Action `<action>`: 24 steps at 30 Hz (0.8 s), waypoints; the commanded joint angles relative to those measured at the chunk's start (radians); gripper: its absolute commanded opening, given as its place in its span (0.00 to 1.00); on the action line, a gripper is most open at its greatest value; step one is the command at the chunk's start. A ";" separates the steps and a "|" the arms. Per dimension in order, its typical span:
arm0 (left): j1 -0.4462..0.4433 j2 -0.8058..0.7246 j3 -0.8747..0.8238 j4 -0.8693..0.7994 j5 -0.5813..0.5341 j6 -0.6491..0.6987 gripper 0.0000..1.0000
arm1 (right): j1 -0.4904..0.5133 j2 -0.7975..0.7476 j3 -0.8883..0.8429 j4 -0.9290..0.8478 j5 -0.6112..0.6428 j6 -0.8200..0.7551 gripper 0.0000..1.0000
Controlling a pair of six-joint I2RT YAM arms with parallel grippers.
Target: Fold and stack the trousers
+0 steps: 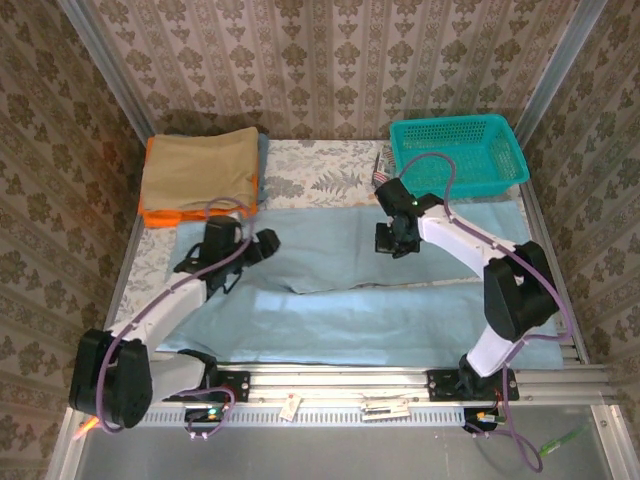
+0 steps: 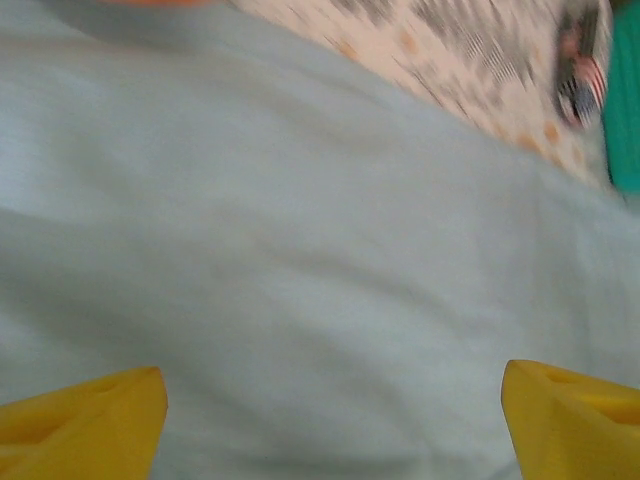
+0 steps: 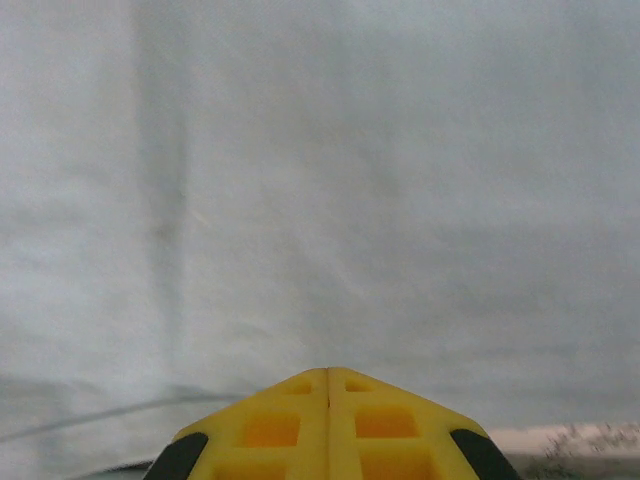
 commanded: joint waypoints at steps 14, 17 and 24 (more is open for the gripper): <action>-0.099 0.445 0.121 0.122 -0.023 0.007 0.85 | -0.174 0.189 -0.039 0.038 0.018 -0.006 0.02; -0.075 0.477 0.128 0.152 0.008 -0.005 0.84 | -0.219 0.231 0.014 0.020 0.003 -0.012 0.02; -0.035 0.466 0.169 0.125 0.011 0.032 0.85 | -0.242 0.201 0.076 -0.006 -0.007 -0.020 0.03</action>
